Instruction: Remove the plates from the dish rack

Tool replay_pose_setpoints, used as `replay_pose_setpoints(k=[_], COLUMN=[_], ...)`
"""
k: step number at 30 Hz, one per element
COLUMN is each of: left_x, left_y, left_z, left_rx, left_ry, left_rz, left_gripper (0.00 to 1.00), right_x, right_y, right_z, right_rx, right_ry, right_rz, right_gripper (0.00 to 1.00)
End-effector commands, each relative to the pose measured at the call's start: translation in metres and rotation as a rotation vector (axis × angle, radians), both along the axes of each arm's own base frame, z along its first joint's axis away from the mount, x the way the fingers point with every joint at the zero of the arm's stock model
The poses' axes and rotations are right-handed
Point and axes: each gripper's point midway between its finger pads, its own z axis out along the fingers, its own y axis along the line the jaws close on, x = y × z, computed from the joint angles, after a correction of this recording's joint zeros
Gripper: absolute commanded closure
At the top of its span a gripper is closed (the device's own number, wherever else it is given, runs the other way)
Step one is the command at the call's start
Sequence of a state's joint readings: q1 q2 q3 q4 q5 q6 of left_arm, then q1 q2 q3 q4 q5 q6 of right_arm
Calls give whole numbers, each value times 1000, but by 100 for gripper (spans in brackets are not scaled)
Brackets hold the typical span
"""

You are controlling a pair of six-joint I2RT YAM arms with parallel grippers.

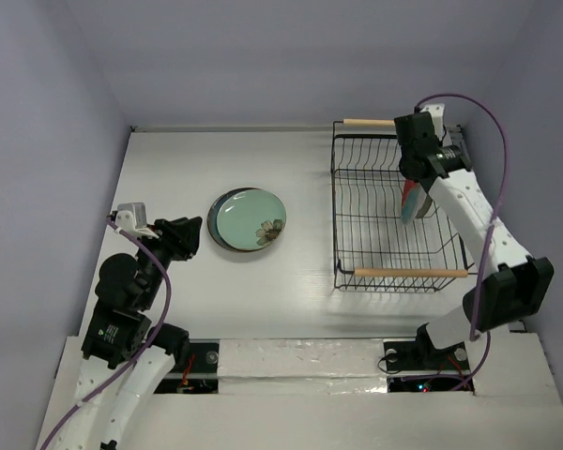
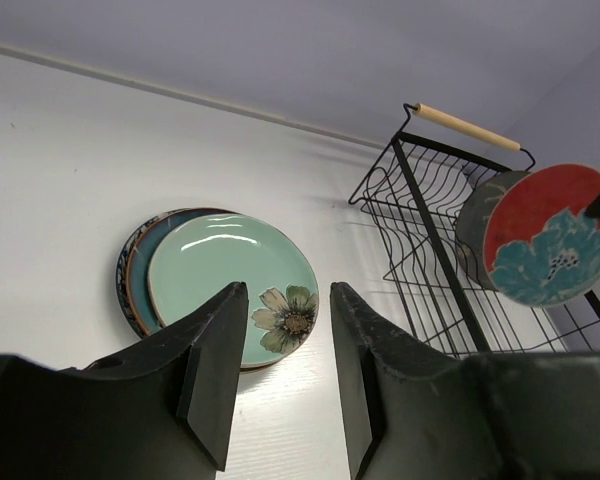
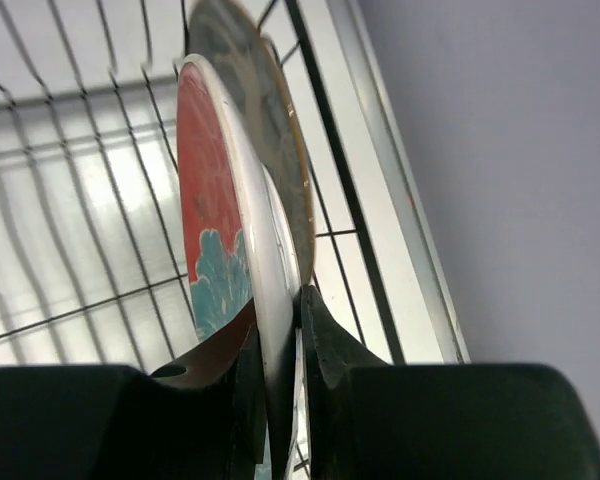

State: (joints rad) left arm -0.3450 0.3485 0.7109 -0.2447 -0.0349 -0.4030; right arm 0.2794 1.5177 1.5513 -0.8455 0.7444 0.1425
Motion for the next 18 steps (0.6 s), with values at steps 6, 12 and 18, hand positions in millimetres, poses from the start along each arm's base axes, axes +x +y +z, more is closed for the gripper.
replay_pose_setpoints(k=[6, 12, 18], left_x=[1, 1, 3], left_y=[0, 0, -1], left_z=[8, 8, 4], left_rx=[-11, -10, -6], left_ry=[-39, -37, -24], left_rz=[-3, 0, -3], left_gripper=[61, 58, 56], right_x=[-36, -23, 6], right_y=[47, 161, 246], right_z=[179, 186, 160], right_rx=[233, 648, 924], right_ry=[-598, -679, -607], right_rz=[130, 524, 691], right_gripper=[100, 100, 100])
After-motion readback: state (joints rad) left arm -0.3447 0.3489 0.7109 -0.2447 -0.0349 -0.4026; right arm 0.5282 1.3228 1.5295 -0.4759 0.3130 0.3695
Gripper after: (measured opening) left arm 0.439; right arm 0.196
